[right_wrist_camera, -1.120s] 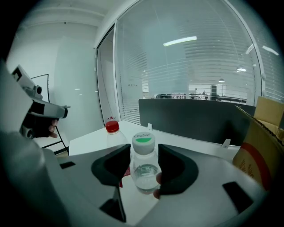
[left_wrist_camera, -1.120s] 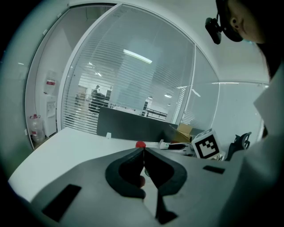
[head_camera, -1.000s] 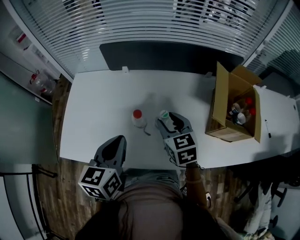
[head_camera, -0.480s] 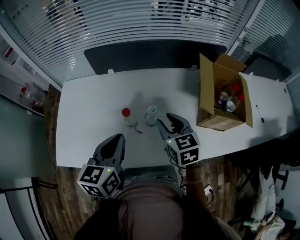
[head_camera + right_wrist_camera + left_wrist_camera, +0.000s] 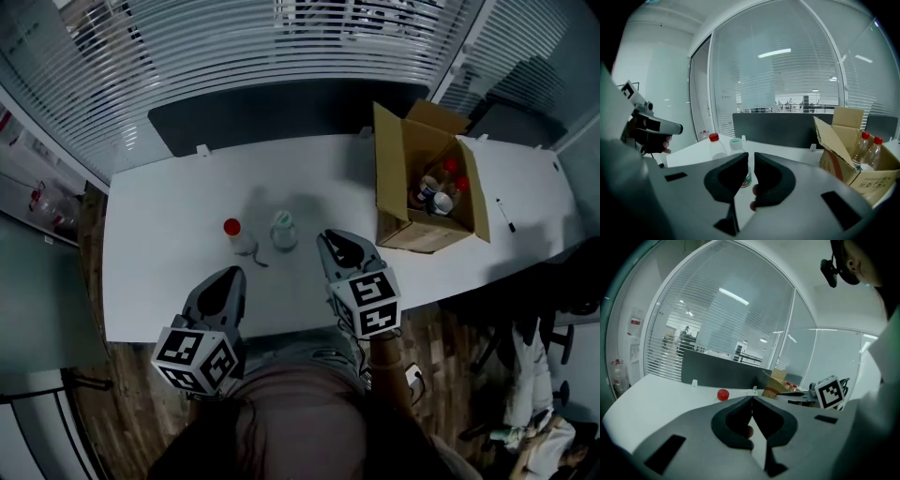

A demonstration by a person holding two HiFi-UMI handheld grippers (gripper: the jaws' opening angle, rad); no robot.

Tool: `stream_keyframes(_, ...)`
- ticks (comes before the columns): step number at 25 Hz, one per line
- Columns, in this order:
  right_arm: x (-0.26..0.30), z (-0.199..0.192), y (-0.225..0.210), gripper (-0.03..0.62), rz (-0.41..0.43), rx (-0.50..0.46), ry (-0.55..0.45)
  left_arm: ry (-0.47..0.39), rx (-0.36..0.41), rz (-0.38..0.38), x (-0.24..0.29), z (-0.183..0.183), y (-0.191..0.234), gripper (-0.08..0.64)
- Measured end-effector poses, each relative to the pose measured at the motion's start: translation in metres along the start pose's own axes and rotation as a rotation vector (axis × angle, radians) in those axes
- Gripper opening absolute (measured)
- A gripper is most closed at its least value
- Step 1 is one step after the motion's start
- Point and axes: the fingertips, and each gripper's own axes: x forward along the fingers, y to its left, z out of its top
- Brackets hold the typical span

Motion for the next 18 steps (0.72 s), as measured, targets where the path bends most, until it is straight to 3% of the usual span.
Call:
stream_keyframes(11,-0.023,0.008,-0.012,0.034,0.031,-0.008,-0.031,-0.004,-0.004,-0.018,0.019,0.001,-0.032,0.009)
stream_keyframes(18,-0.034,0.013,-0.024,0.032,0.057,-0.015,-0.047,-0.014,-0.012,0.01,0.027,0.002,-0.047,0.008)
